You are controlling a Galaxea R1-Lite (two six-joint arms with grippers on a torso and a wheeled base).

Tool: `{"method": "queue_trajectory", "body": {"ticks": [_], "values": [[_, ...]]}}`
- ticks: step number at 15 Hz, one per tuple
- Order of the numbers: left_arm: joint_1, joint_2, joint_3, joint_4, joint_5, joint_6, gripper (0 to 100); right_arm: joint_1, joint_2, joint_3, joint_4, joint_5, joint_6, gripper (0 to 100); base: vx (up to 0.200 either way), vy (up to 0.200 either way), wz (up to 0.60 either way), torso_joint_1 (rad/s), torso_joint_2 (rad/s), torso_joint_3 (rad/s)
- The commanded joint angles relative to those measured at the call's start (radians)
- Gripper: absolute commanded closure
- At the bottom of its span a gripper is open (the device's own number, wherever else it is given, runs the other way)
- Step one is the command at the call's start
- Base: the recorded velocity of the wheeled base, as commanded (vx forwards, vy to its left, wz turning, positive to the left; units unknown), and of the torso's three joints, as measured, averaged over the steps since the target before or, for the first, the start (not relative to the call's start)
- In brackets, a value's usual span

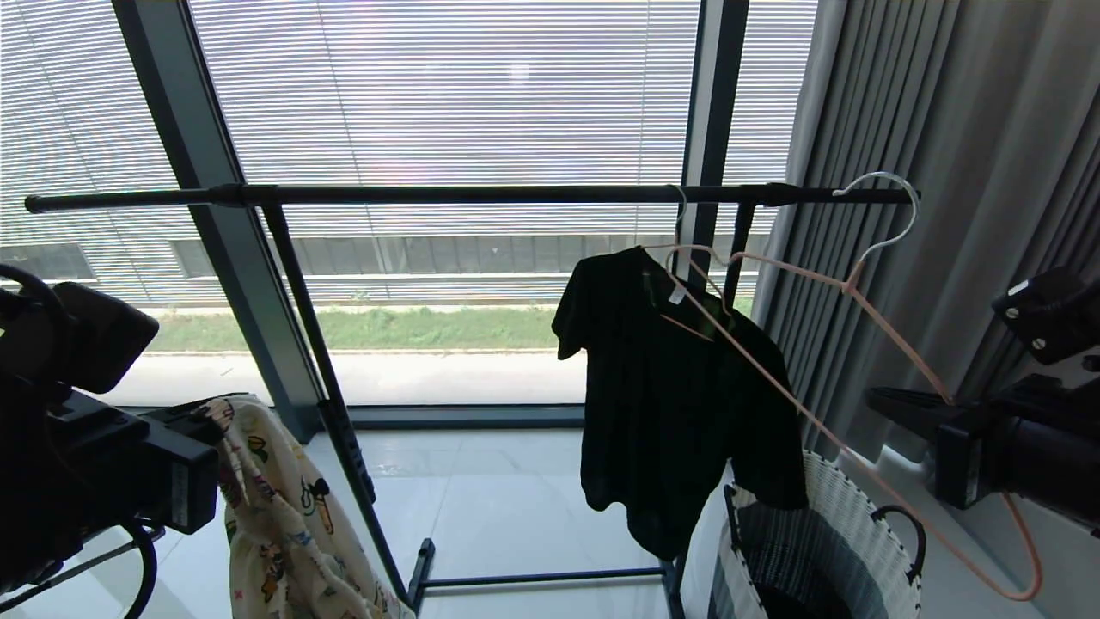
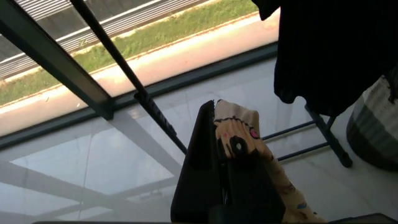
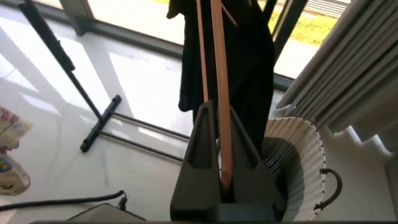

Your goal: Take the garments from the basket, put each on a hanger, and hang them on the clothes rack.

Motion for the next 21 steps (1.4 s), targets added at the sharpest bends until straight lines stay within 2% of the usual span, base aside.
{"method": "queue_trajectory", "body": {"ticks": [1,2,3,5,7,9,21], "values": [[-0.013,0.097,-0.068,-0.001,0.017,-0.005,100,0.203,-0.019,0.046,0.003,0.004,0.008,100,0.000,0.000,0.00,0.000,0.00,0.000],[-0.015,0.114,-0.084,-0.001,0.024,-0.011,100,0.237,-0.018,0.050,0.003,0.004,0.011,100,0.000,0.000,0.00,0.000,0.00,0.000],[-0.044,0.160,-0.137,-0.001,0.061,-0.059,100,0.340,-0.007,0.058,0.003,0.010,0.034,100,0.000,0.000,0.00,0.000,0.00,0.000],[-0.140,0.218,-0.199,-0.001,0.150,-0.205,100,0.457,0.022,0.053,-0.003,0.010,0.069,100,0.000,0.000,0.00,0.000,0.00,0.000],[-0.222,0.266,-0.233,-0.001,0.239,-0.317,100,0.513,0.051,0.049,-0.023,0.008,0.071,100,0.000,0.000,0.00,0.000,0.00,0.000],[-0.251,0.316,-0.272,-0.001,0.323,-0.392,100,0.541,0.079,0.044,-0.057,0.008,0.071,100,0.000,0.000,0.00,0.000,0.00,0.000],[-0.228,0.378,-0.325,-0.003,0.373,-0.399,100,0.581,0.103,0.007,-0.057,0.013,0.064,100,0.000,0.000,0.00,0.000,0.00,0.000]]}}
